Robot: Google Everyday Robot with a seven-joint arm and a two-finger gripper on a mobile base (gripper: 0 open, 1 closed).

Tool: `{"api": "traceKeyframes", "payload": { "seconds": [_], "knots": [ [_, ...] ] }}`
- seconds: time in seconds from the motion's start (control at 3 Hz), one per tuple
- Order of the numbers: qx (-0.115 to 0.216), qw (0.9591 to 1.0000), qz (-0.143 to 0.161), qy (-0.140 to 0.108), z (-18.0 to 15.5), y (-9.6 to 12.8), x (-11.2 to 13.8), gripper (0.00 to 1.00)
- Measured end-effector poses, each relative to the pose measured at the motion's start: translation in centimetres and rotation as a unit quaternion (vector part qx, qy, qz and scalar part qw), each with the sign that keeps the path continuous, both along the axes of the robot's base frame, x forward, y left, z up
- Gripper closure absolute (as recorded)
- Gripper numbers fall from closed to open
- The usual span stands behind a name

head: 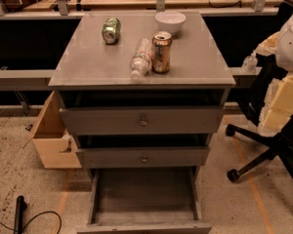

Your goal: Place water bottle into bottom drawer

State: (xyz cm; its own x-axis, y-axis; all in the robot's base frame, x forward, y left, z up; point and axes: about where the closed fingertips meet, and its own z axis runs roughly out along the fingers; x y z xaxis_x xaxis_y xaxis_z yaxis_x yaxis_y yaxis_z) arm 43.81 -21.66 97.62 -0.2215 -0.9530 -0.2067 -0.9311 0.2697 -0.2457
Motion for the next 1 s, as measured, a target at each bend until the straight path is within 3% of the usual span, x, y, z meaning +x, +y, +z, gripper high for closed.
{"api": "traceKeyframes", "payload": {
  "seconds": [0.33, 0.67, 1.0],
  "knots": [
    [0.0, 1.0, 0.0, 0.0, 0.0, 0.0, 0.0, 0.0],
    [-0.03, 0.9974, 0.065, 0.006, -1.0, 1.2, 1.1, 0.0],
    [-0.086, 0.9739, 0.209, 0.023, -2.5, 5.0, 3.3, 0.0]
  ]
}}
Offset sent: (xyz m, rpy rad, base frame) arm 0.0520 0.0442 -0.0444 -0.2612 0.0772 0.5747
